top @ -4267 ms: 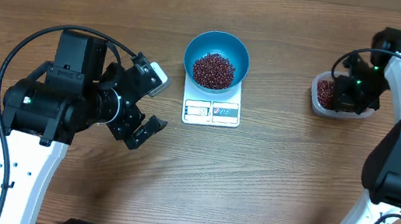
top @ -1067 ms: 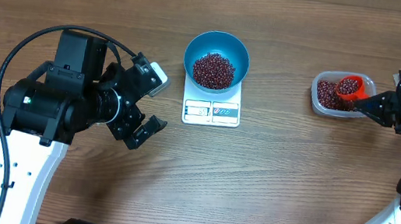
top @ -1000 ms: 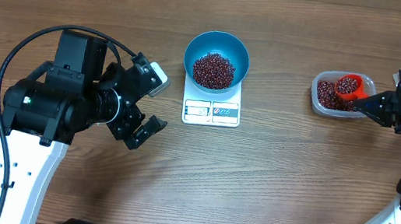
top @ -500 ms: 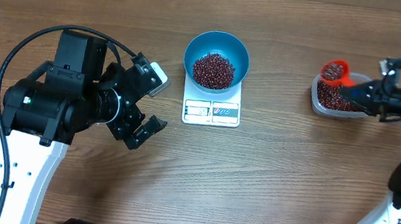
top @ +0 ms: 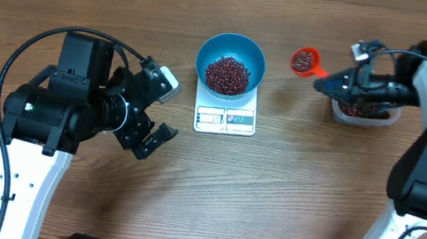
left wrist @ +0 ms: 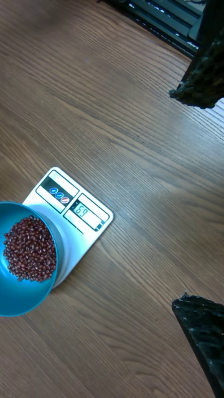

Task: Scoop item into bowl and weigh 150g on scale
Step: 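Lift the filled scoop and carry it left over the blue bowl, then tilt the scoop to pour beans into the blue bowl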

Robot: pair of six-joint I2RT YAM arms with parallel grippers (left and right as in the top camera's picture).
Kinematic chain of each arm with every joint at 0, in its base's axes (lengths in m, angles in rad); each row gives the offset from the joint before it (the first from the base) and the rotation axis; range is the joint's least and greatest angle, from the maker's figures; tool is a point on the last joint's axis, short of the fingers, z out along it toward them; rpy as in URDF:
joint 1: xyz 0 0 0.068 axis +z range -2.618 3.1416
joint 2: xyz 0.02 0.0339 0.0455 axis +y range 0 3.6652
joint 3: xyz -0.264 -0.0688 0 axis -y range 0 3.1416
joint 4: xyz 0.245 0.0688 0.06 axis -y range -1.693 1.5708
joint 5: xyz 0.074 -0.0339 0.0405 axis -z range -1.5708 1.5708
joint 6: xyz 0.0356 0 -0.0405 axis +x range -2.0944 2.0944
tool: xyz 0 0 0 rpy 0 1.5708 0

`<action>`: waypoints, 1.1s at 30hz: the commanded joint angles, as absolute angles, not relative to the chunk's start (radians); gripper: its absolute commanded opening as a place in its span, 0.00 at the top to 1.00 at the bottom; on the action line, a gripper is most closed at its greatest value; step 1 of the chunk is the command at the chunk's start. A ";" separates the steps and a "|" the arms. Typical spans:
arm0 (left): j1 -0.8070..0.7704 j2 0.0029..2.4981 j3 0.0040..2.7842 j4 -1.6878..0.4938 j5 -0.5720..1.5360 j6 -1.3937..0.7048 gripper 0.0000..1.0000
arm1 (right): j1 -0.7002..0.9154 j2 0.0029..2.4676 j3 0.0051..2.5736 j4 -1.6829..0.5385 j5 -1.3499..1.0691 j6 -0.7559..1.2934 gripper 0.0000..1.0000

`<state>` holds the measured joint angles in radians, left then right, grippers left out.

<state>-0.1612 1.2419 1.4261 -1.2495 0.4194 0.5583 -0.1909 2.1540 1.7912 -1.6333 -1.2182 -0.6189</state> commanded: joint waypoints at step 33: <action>-0.157 1.243 1.440 -1.250 0.435 0.580 0.00 | 0.286 2.162 2.006 -1.257 -0.502 -0.231 0.96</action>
<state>-0.1612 1.2419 1.4258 -1.2495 0.4194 0.5583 0.2520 2.1540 1.9743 -1.2572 -0.6773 -0.2359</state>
